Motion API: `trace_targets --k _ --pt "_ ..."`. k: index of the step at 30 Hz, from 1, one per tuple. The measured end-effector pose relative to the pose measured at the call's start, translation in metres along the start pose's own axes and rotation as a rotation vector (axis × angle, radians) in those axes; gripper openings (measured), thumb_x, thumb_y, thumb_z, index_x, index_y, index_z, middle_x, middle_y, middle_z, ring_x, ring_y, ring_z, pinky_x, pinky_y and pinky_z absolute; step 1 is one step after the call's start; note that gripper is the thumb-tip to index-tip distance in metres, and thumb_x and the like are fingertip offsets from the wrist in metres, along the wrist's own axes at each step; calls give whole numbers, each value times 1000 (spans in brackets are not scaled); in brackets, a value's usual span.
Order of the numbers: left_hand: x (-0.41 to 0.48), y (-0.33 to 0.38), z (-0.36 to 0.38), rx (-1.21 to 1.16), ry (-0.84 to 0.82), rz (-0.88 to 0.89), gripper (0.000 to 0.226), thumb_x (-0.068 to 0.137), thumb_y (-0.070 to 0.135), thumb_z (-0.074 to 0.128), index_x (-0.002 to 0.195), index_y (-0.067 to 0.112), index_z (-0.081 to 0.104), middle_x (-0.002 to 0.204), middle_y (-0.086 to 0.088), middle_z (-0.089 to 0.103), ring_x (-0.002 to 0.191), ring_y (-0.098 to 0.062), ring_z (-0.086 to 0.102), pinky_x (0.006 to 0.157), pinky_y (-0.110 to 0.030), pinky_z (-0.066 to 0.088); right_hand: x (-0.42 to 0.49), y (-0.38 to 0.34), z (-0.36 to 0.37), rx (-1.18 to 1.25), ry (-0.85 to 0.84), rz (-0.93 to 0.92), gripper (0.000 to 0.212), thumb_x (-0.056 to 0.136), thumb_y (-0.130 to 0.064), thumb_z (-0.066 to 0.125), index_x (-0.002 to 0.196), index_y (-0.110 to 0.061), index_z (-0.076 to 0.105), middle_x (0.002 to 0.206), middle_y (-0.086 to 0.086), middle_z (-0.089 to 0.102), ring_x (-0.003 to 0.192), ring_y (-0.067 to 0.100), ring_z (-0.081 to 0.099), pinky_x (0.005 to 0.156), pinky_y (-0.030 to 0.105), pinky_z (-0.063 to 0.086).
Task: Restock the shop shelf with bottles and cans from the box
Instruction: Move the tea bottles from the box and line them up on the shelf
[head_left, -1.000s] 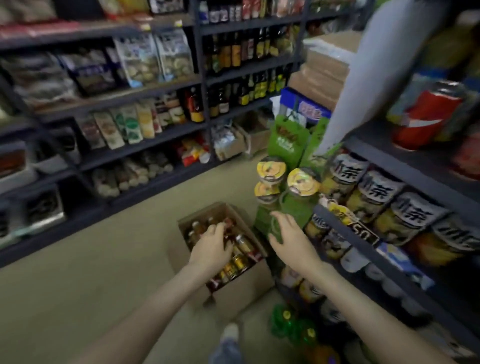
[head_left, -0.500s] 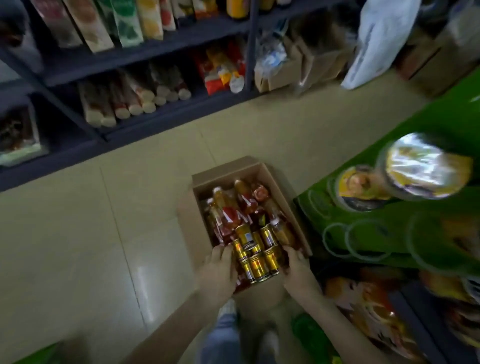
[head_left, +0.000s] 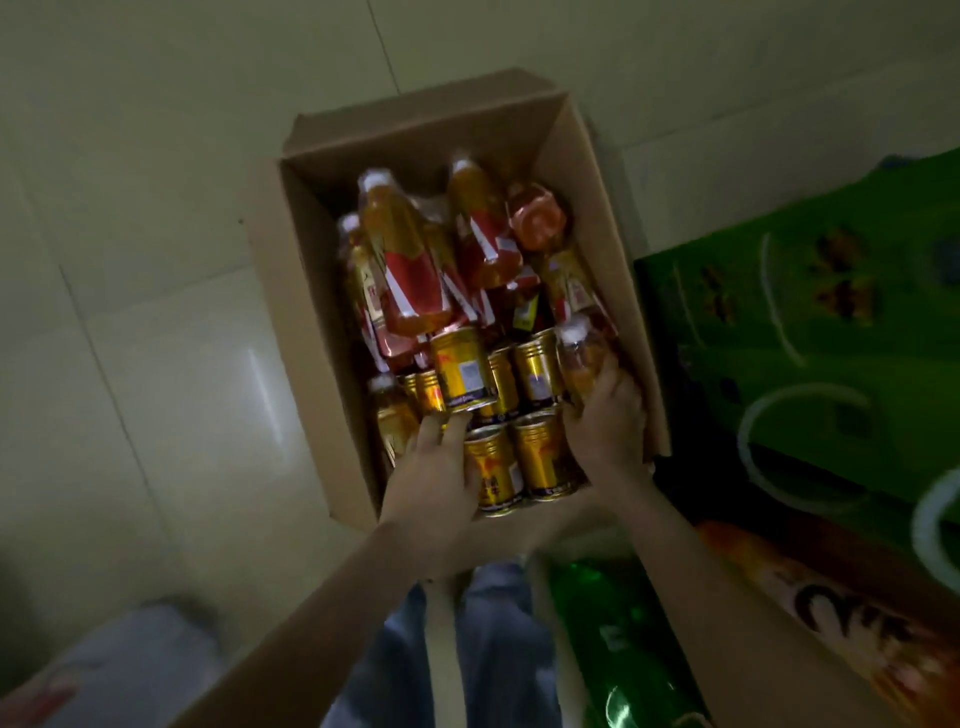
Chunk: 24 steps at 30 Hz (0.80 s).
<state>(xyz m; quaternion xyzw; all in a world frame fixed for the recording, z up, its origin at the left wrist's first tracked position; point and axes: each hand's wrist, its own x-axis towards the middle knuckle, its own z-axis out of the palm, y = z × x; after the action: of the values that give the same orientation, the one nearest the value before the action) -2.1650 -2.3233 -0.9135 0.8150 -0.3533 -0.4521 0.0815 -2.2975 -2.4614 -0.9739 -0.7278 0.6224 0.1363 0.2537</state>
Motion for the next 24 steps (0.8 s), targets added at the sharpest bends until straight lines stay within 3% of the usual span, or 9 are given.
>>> trace_targets --k 4,7,12,15,17,20,22,24 --pt "5 -5 20 -26 -12 -5 50 96 23 47 144 20 33 144 -4 35 128 -22 41 106 -42 39 22 12 9 -50 -40 -66 90 84 -22 68 150 -14 7 144 19 35 130 36 40 103 52 40" --pt "4 -5 20 -87 -4 7 48 96 23 48 143 21 36 142 -3 38 128 -20 42 104 -43 41 20 13 2 -23 -53 -88 91 83 -22 71 150 -14 10 142 19 37 128 36 43 100 49 44" --pt "4 0 -4 -227 39 81 56 92 19 56 144 28 35 143 2 36 129 -17 40 103 -34 42 -10 -9 -32 241 38 -152 86 79 -16 75 147 -16 23 145 11 38 133 25 39 103 37 41" --pt "10 7 -26 -408 49 165 71 87 21 66 141 44 25 140 11 31 130 -7 35 104 -24 36 -27 -34 -61 432 37 -220 84 76 -17 78 144 -23 30 143 3 41 131 16 41 99 24 39" --pt "15 12 -40 -518 9 179 82 84 27 71 139 53 17 145 13 26 134 -3 31 106 -21 33 -34 -55 -76 648 -45 -204 86 75 -15 79 143 -29 30 140 -5 44 126 6 45 94 17 42" --pt "22 16 -58 -680 -98 135 96 78 27 77 141 54 10 144 15 35 129 5 39 97 -8 37 -41 -86 -79 957 -306 -158 82 75 -7 77 130 -49 34 127 -16 52 114 -3 55 90 22 51" --pt "24 9 -63 -778 -102 84 98 75 21 80 142 47 13 128 21 50 113 9 54 86 -9 46 -41 -101 -74 993 -447 -139 78 76 -10 77 132 -46 36 128 -10 54 114 4 57 89 26 54" --pt "21 -5 -67 -813 -44 9 95 69 28 84 140 42 22 119 18 57 106 5 60 85 -18 52 -36 -111 -66 987 -597 -115 69 81 -22 74 137 -38 37 125 -11 57 112 4 59 89 26 52"
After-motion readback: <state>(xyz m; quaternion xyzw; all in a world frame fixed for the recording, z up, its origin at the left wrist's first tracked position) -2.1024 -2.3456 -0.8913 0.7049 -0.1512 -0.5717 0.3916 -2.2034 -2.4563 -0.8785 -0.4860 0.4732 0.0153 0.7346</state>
